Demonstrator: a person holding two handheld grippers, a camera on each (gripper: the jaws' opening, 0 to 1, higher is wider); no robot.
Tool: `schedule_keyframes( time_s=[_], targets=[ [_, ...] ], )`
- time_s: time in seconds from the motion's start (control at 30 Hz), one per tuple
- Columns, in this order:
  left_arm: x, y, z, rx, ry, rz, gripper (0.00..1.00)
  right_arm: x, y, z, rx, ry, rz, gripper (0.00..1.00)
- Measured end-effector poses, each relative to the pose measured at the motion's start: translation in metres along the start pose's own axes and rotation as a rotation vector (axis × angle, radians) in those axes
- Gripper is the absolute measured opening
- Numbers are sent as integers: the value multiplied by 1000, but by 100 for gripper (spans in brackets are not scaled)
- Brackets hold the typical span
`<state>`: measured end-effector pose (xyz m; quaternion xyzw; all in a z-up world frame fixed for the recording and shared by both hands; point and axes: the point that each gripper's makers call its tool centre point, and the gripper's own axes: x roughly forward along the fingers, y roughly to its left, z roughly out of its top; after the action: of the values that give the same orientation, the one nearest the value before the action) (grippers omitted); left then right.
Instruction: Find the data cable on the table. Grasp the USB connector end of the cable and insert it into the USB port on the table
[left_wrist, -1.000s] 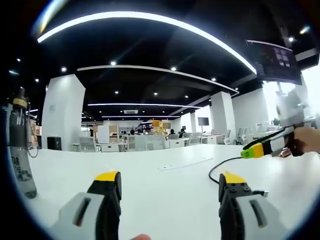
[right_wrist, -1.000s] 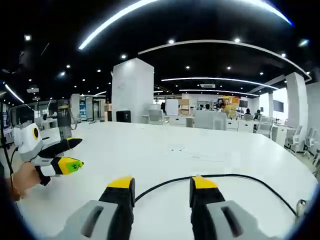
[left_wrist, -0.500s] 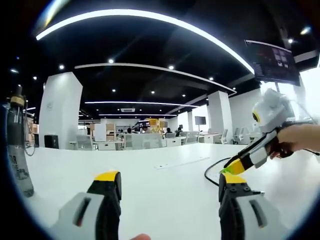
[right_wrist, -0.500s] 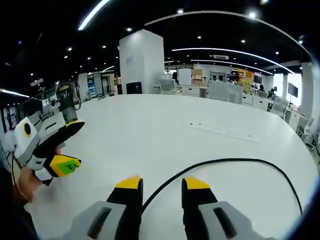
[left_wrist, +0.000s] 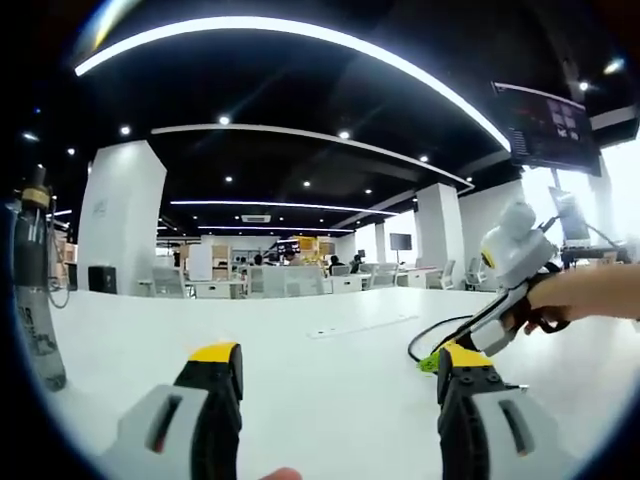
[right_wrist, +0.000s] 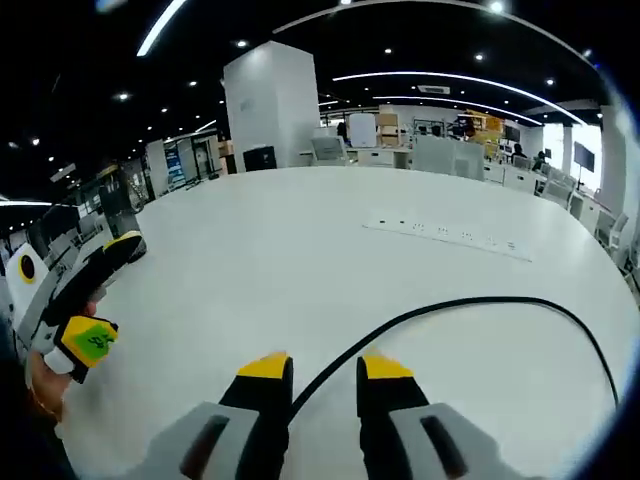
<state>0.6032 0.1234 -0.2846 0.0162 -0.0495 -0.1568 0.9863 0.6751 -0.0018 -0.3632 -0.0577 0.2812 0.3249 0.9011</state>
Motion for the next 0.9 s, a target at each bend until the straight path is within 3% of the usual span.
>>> schedule_keyframes(
  time_s=[0.5,0.9],
  targets=[
    [-2,1,-1,-1,4,3,80,7,3,-12,61,26,6,18],
    [-3,2,0,-2,3,8,80,6,9,-20,99,39,10,17]
  ],
)
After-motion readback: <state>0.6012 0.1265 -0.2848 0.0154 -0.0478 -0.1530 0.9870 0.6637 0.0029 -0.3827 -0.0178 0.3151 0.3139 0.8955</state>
